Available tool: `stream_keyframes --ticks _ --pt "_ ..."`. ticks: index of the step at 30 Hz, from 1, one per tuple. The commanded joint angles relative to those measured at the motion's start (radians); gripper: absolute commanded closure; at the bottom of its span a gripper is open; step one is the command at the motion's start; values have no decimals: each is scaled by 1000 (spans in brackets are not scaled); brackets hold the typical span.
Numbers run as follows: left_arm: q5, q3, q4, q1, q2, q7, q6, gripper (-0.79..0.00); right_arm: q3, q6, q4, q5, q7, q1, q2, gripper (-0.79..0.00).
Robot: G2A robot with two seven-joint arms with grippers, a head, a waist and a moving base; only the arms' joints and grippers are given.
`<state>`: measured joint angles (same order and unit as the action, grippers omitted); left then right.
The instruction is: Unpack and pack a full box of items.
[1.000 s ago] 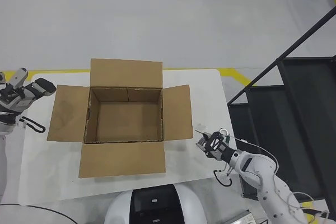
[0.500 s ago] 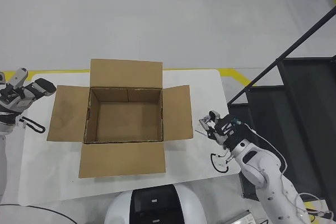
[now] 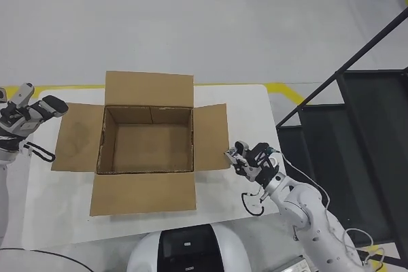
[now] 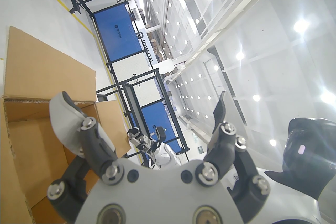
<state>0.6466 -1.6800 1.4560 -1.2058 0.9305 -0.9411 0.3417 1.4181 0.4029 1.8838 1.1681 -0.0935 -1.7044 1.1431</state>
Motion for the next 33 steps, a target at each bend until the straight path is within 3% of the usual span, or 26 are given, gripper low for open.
stream_keyframes --ticks 1,20,27,33 --pt "0 0 0 0 0 0 0 -785 -1 -1 0 -1 -2 1 0 0" --pt "0 0 0 0 0 0 0 -785 -4 21 38 25 5 27 -1 0" --pt "0 0 0 0 0 0 0 -785 -112 125 65 97 -42 193 4 0" --pt "0 0 0 0 0 0 0 -785 -316 20 -92 175 -108 403 42 0"
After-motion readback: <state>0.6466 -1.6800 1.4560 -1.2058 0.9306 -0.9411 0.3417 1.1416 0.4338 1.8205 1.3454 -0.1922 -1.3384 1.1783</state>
